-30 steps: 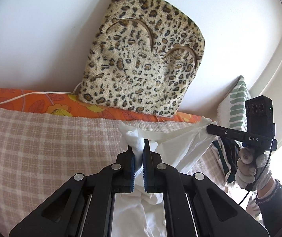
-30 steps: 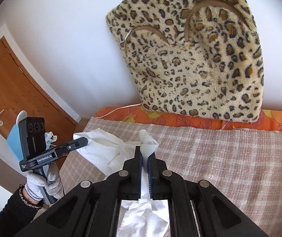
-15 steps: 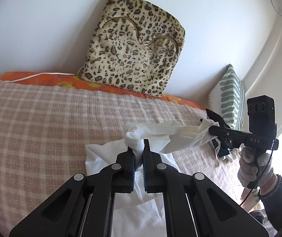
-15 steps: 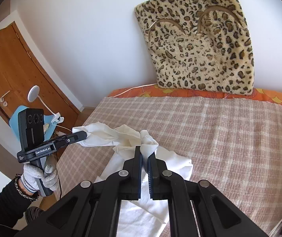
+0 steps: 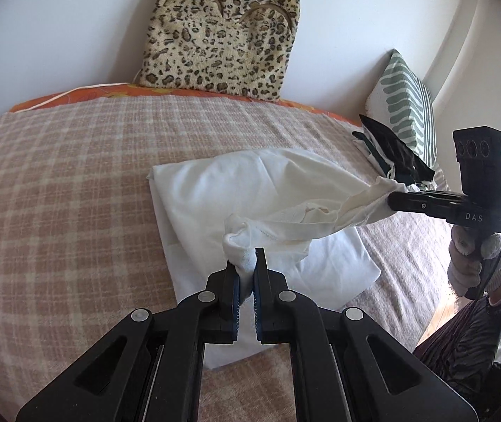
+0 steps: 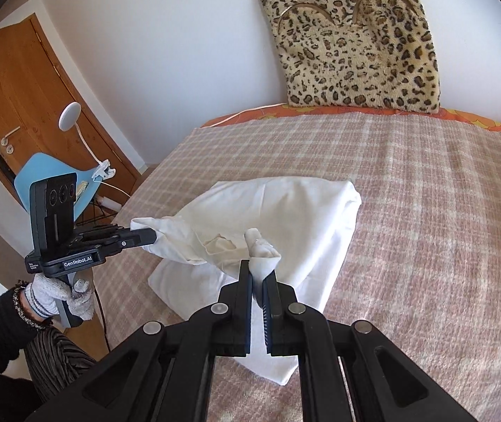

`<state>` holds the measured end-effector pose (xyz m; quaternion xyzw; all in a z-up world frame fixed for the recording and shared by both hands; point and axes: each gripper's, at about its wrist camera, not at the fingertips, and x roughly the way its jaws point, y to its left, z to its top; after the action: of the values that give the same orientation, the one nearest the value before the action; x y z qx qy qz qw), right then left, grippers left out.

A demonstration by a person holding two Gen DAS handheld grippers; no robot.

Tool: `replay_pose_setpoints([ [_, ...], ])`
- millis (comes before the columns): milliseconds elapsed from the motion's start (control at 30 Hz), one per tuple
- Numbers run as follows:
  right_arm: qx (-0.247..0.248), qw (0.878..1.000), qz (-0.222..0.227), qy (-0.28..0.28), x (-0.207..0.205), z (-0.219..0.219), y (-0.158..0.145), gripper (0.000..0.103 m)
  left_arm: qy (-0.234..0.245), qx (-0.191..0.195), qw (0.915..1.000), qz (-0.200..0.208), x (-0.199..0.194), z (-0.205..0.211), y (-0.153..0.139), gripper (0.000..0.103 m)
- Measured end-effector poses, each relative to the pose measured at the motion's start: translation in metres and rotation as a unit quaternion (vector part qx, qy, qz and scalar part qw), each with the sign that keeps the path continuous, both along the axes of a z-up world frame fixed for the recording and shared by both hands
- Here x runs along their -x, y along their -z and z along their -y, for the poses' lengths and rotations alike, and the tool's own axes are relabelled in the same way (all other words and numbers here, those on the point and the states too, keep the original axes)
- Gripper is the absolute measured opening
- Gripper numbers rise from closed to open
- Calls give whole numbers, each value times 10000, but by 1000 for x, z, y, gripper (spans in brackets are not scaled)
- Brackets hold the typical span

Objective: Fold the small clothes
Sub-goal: 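Lower the collar fold onto the shirt and open both tools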

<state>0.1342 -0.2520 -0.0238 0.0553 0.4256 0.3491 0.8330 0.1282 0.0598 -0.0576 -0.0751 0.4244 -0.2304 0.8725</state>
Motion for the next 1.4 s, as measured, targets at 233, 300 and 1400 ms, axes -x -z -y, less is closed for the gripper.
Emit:
replay_pose_setpoints([
  [233,432,9987,126,-244,27,-12,18,2,102,-433,9990,83,16,-5,15,5],
  [300,589,9976,166,-329,33,-17,23,2,104,-484,9988,62,17,-6,18,5],
  [1400,2107,9608,1263,-1283,75,-62,40,35,462,-319,9984,80,9,16,-5,33],
])
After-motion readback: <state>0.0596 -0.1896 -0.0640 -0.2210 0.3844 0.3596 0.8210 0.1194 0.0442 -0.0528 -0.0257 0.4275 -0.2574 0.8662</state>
